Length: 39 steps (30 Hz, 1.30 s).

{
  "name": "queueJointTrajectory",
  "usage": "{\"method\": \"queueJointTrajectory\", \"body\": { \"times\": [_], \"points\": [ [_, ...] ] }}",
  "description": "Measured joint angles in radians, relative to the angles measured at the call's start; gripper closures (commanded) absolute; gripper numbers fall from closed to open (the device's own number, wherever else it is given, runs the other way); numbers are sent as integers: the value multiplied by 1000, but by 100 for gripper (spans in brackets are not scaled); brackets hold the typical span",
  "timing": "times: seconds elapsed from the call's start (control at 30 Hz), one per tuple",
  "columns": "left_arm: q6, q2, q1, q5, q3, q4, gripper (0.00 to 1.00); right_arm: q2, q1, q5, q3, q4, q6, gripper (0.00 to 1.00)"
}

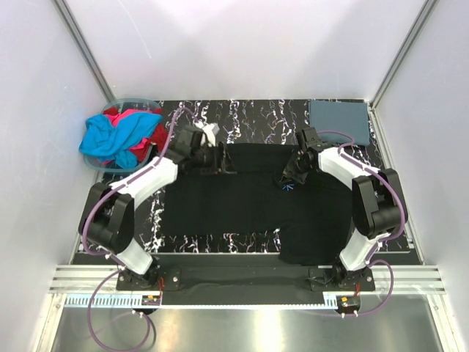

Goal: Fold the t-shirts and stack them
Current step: Fold the tshirt

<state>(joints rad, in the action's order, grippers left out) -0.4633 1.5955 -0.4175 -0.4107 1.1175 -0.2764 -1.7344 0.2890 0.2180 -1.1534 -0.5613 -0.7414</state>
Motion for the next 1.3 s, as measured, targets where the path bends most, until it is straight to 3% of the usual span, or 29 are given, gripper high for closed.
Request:
{"method": "queueJointTrajectory", "body": {
  "times": [0.17,0.3,0.43,0.57,0.77,0.97,1.3],
  "points": [
    [-73,0,-75,-16,-73,68,36,0,0,0,6,10,6,71],
    [-108,20,-129,-17,-74,120,37,1,0,-39,-10,-25,35,62],
    [-122,80,-193,-8,-52,163,38,18,-24,-99,-52,-74,74,62],
    [-122,147,-254,1,-24,184,39,74,-129,-137,-56,-92,116,64],
    [-126,204,-324,19,-18,267,39,176,-294,-206,80,-54,177,72],
    [-137,288,-362,26,44,348,37,190,-340,-218,200,-16,205,71],
    [-158,399,-373,48,138,385,36,182,-348,-201,215,122,268,69]
  ]
}}
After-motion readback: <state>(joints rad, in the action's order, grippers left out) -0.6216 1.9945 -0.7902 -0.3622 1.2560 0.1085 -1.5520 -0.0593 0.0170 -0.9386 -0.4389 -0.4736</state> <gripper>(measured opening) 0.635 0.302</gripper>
